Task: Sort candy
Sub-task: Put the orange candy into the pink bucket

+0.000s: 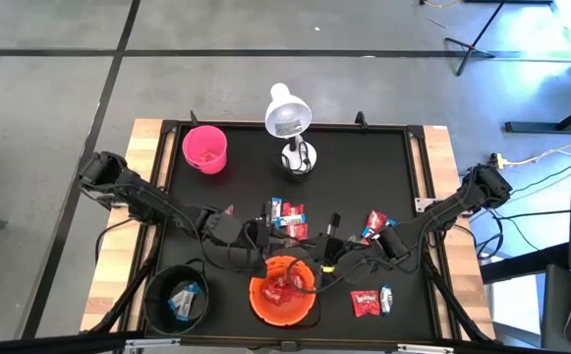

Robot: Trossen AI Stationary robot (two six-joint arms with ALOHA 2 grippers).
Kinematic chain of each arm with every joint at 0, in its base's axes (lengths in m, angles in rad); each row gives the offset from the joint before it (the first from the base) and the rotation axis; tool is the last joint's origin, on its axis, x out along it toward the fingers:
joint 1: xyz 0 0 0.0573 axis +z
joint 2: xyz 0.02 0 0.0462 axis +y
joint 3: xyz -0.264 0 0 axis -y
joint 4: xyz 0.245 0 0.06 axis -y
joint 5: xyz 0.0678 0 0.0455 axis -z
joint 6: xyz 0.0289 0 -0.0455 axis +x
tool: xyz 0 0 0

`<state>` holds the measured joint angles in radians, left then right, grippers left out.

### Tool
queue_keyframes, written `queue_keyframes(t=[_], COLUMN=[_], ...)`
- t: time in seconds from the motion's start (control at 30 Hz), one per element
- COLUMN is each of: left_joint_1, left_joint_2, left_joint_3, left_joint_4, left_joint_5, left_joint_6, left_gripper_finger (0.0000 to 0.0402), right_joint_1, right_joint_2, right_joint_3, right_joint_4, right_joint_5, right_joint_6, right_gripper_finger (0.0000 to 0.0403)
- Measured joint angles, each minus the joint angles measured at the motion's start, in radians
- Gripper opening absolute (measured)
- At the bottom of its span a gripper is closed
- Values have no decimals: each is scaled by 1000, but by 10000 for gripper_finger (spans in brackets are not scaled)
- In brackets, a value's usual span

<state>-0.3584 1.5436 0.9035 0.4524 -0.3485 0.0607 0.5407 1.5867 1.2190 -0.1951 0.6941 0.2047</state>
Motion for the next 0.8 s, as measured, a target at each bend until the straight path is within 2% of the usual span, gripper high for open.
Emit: queue_keyframes(t=[0.1, 0.17, 0.43, 0.53, 0.67, 0.8], left_joint_1=[1, 1, 1, 17, 47, 106], left_joint_2=[0, 0, -15, -37, -126, -236], left_joint_3=[0, 0, 5, -1, 10, 7], left_joint_4=[-14, -21, -71, -162, -359, -626], left_joint_5=[-2, -8, -43, -80, -203, -354], left_joint_6=[1, -1, -4, -1, -37, -95], left_gripper_finger=[8, 7, 8, 7, 8, 9], right_joint_1=[0, 0, 8, 18, 43, 88], right_joint_2=[0, 0, 2, 2, 0, -5], right_joint_3=[0, 0, 66, 126, 194, 219], right_joint_4=[-14, -18, -126, -223, -349, -412], right_joint_5=[-3, -6, 39, 30, 43, 154], right_joint_6=[-1, -1, -8, 29, 79, 85], right_gripper_finger=[13, 37, 181, 219, 245, 249])
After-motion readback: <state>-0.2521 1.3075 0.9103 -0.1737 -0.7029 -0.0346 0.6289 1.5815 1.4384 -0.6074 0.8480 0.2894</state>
